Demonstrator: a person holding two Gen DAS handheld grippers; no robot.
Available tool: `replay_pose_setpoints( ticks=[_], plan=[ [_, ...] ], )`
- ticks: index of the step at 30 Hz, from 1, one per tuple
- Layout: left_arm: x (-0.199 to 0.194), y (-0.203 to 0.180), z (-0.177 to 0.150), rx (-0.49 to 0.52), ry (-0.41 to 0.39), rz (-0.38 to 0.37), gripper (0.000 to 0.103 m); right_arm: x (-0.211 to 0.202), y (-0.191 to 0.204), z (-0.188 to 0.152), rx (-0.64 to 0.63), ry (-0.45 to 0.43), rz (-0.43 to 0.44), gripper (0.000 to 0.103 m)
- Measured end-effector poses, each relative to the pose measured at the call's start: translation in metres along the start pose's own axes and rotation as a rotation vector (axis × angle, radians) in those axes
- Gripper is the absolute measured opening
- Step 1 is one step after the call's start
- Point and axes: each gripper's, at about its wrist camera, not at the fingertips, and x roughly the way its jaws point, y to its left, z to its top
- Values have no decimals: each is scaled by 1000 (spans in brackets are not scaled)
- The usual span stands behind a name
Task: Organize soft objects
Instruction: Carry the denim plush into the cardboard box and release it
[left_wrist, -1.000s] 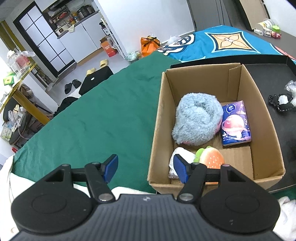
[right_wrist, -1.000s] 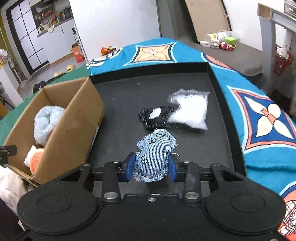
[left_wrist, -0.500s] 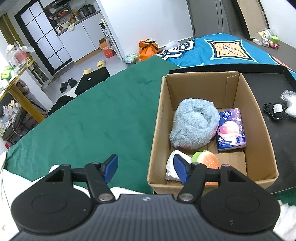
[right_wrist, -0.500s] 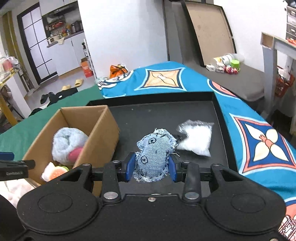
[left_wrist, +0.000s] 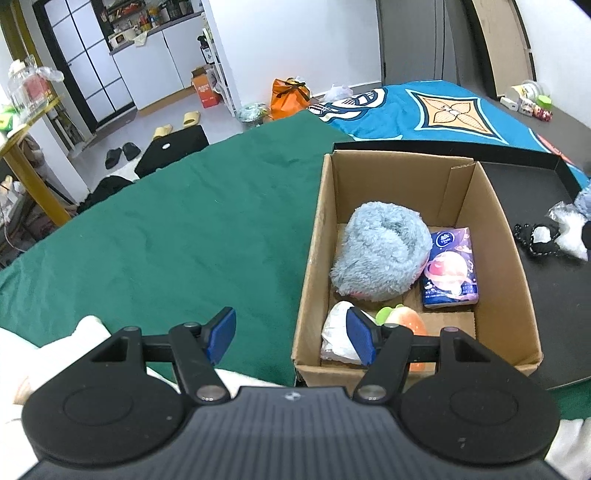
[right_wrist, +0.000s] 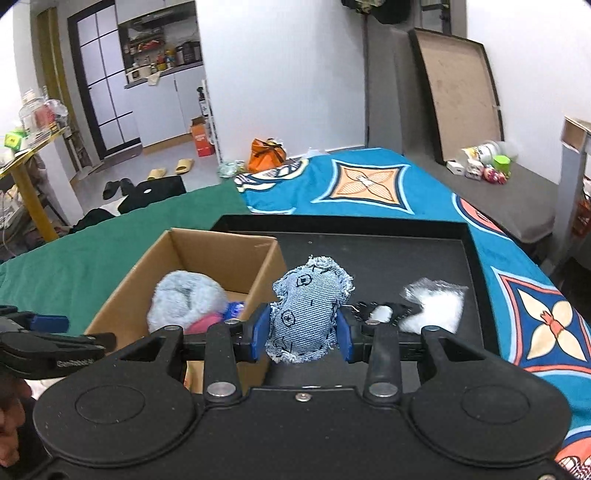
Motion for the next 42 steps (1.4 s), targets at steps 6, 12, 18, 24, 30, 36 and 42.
replay_pose_setpoints(
  ticks=[6, 12, 18, 24, 30, 36, 42],
  plan=[
    [6, 8, 1, -37, 21, -48, 64, -1, 23, 6, -38, 5, 20, 38],
    [10, 14, 0, -67, 38, -80, 64, 1, 41, 7, -72, 21, 40, 39],
    [15, 22, -1, -103, 61, -114, 61, 2, 58, 8, -99, 34, 65, 42],
    [16, 24, -2, -119, 69, -139, 39, -1, 68, 6, -120, 50, 85, 47],
    [15, 24, -3, -119, 63, -157, 11, -1, 67, 3, -120, 77, 67, 78],
    [12, 22, -3, -112, 45, -155, 9, -5, 53, -2, -95, 86, 52, 78],
    [8, 21, -1, -106, 38, -141, 10, -7, 32, -1, -80, 81, 33, 78]
  ],
)
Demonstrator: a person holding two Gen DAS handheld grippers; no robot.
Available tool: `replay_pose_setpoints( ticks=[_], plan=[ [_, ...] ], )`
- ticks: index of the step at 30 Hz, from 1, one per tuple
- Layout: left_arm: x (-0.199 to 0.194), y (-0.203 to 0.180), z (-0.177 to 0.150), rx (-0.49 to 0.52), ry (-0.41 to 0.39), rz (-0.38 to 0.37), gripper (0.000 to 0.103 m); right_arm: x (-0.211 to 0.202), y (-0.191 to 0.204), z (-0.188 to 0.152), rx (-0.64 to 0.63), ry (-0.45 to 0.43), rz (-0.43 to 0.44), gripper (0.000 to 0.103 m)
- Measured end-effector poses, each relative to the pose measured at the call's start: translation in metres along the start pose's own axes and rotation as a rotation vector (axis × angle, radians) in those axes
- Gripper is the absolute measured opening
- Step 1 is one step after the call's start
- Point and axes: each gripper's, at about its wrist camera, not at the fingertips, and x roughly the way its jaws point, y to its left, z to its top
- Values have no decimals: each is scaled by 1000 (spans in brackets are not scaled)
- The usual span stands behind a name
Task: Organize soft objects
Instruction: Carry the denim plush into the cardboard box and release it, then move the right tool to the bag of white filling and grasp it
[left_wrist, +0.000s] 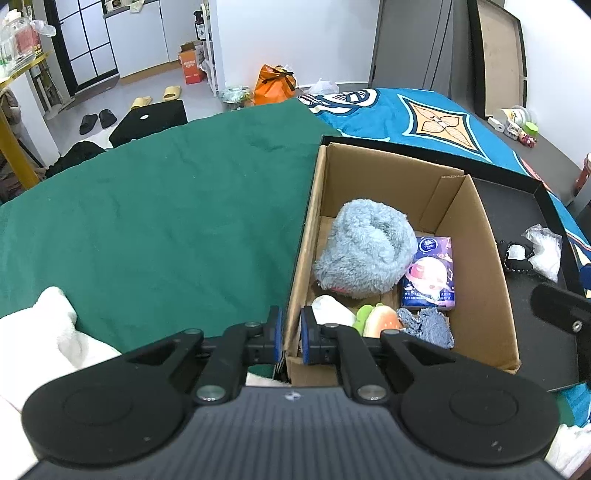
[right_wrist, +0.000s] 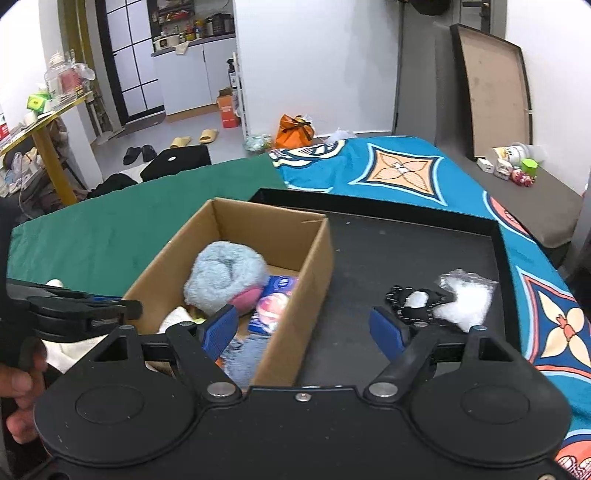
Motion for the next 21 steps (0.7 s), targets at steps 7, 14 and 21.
replay_pose_setpoints(
  ticks=[7, 14, 21],
  plan=[
    [-5, -6, 2, 21, -14, 31, 12, -5, -30, 4, 27, -26, -20, 84],
    [-7, -7, 5, 26, -8, 50, 14, -1, -55, 11, 35, -46, -36, 84],
    [-13, -15, 9, 51, -29, 82, 14, 4, -76, 15, 66, -62, -37, 84]
  ],
)
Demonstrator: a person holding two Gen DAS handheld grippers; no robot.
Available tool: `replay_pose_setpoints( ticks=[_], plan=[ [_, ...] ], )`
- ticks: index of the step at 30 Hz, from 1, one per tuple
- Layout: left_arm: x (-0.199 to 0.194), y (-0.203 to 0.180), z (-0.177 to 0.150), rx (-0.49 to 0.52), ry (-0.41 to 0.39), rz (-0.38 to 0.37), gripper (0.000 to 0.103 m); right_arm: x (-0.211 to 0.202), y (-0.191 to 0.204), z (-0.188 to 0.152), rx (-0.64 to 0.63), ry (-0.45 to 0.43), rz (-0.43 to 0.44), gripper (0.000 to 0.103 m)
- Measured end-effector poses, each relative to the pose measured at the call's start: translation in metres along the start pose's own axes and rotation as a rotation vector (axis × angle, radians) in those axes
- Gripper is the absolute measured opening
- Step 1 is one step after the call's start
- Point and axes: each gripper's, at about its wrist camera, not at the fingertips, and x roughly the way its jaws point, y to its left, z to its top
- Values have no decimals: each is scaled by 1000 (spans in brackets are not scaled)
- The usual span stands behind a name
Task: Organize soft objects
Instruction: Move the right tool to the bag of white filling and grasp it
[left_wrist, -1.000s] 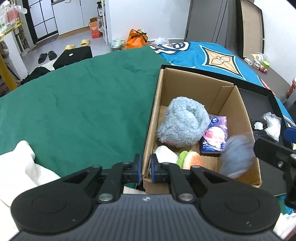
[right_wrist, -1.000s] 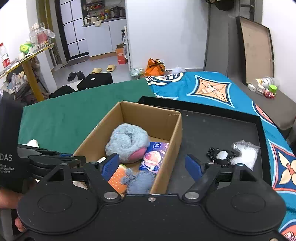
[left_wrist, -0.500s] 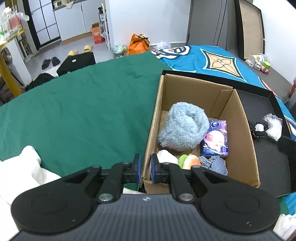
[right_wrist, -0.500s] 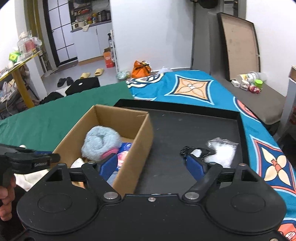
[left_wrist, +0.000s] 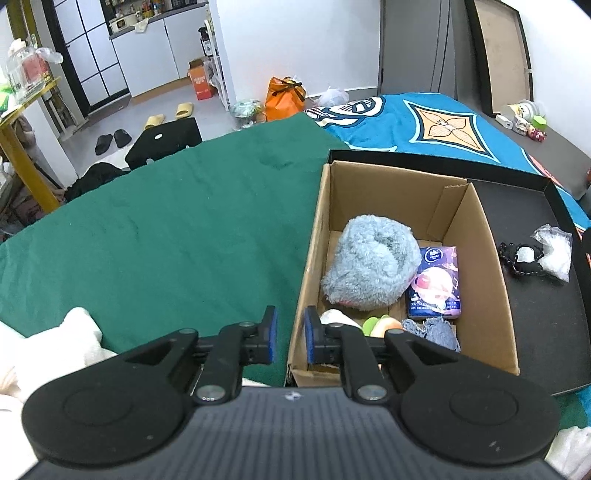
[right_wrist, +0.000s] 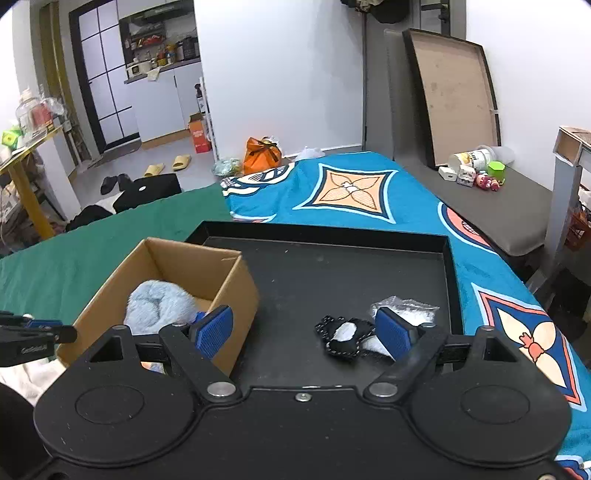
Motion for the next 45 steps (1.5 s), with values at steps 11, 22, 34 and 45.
replay_pose_setpoints(
  ticks=[11, 22, 34, 45],
  plan=[
    [-7, -14, 16, 28, 2, 60, 51, 15, -38, 5, 68, 1, -1, 84],
    [1, -34, 26, 66, 27, 100, 67, 33, -90, -11, 227, -3, -9, 84],
    [22, -51, 33, 123, 48, 172, 69, 62, -122, -20, 329, 57, 3, 53],
    [34, -58, 38, 134, 58, 183, 69, 95, -132, -32, 379, 136, 23, 48]
  ],
)
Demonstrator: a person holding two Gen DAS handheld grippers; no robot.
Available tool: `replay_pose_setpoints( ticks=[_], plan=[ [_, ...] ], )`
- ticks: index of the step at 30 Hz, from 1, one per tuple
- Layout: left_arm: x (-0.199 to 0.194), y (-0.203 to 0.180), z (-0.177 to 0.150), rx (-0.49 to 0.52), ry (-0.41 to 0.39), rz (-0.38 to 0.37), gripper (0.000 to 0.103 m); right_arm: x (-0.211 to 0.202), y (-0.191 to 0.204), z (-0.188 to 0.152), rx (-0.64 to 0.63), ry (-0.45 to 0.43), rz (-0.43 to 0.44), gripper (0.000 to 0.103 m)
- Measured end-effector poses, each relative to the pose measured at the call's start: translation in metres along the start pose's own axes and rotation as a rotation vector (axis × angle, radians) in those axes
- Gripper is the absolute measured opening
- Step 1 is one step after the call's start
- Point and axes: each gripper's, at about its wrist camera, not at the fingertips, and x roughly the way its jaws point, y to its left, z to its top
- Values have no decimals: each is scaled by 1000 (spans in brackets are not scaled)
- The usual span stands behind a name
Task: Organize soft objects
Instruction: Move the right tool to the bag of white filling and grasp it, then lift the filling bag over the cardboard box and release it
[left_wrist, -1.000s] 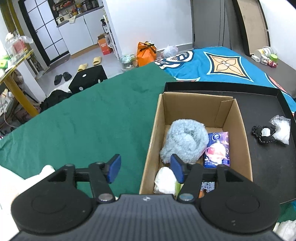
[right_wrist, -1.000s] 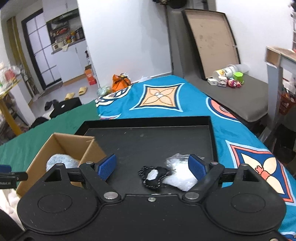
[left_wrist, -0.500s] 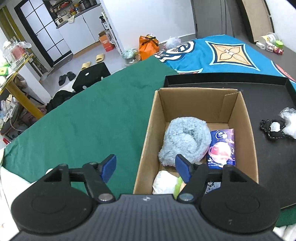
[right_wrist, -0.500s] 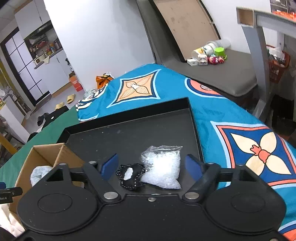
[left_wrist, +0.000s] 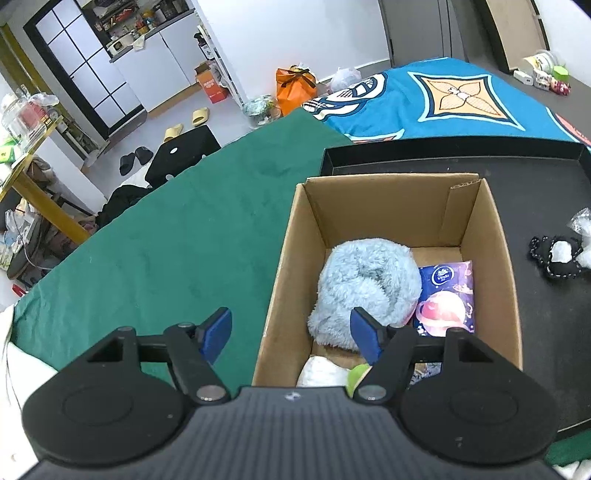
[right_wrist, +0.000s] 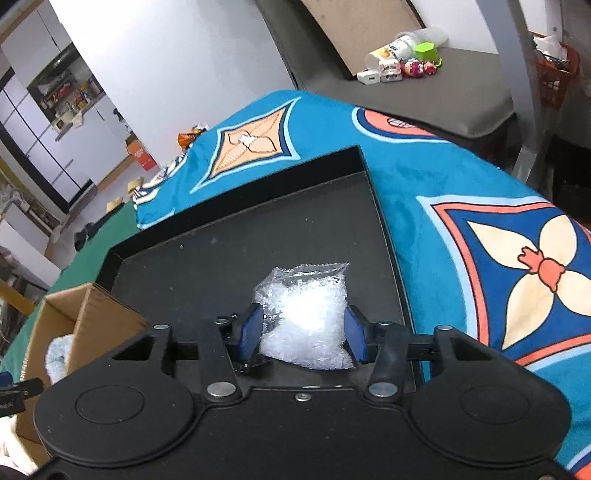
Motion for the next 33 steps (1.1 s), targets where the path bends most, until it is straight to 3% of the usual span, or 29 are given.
replay_pose_setpoints(
  ticks=[10, 11, 12, 17, 33],
  plan=[
    [8, 6, 5, -12, 21, 12, 69, 27, -16, -6, 69, 41, 6, 48],
    [7, 7, 5, -13, 19, 10, 69, 27, -13, -7, 49, 40, 11, 46],
    [7, 7, 5, -14, 18, 8, 69, 26, -10, -9, 27, 38, 7, 34],
    [5, 14, -1, -19, 20, -9, 69, 17, -5, -10, 44, 87, 57, 20],
    [-9, 38, -10, -15, 1, -44, 69, -52, 11, -14, -12, -25, -24, 17]
  ],
)
